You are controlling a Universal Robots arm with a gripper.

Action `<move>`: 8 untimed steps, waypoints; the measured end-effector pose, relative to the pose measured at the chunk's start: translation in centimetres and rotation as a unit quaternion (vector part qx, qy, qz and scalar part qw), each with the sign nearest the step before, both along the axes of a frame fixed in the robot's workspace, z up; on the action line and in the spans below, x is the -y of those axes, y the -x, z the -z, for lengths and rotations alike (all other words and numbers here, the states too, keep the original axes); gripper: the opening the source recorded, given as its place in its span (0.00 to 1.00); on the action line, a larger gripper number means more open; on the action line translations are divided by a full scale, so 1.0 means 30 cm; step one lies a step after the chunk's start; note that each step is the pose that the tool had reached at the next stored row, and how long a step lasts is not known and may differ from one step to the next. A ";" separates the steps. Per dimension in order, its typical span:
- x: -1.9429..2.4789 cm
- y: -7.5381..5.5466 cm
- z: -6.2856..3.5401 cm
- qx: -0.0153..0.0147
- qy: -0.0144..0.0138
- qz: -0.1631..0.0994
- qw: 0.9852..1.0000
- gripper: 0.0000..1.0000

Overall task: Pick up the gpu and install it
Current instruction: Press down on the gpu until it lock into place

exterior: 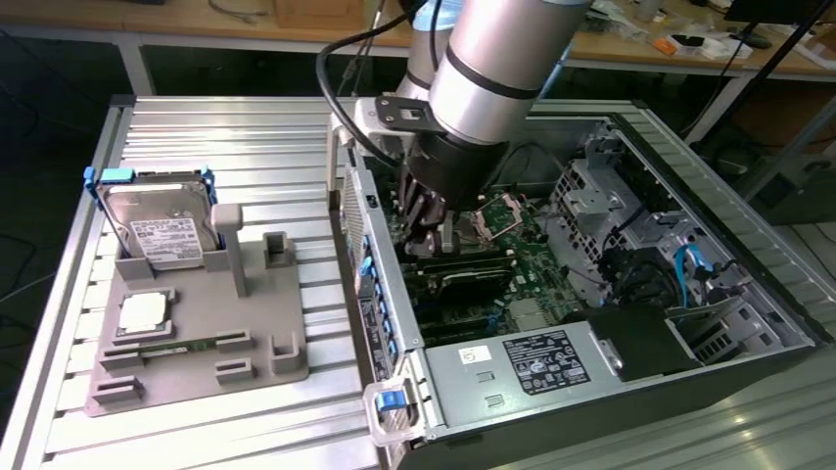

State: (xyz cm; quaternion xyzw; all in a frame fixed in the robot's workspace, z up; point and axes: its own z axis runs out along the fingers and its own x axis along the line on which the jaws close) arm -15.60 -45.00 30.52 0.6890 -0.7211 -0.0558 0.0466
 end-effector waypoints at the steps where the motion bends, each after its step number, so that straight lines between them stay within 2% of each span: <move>1: 0.006 0.000 0.000 -0.001 -0.002 0.000 1.000 0.11; 3: 0.016 -0.001 0.000 -0.002 -0.004 0.000 1.000 0.11; 4: 0.019 -0.001 0.000 -0.002 -0.004 0.000 1.000 0.11; 5: 0.019 -0.002 0.000 -0.004 -0.005 0.000 1.000 0.11; 6: 0.019 -0.005 0.000 -0.009 -0.005 0.000 1.000 0.11; 8: 0.019 -0.010 0.000 -0.020 -0.005 0.000 1.000 0.11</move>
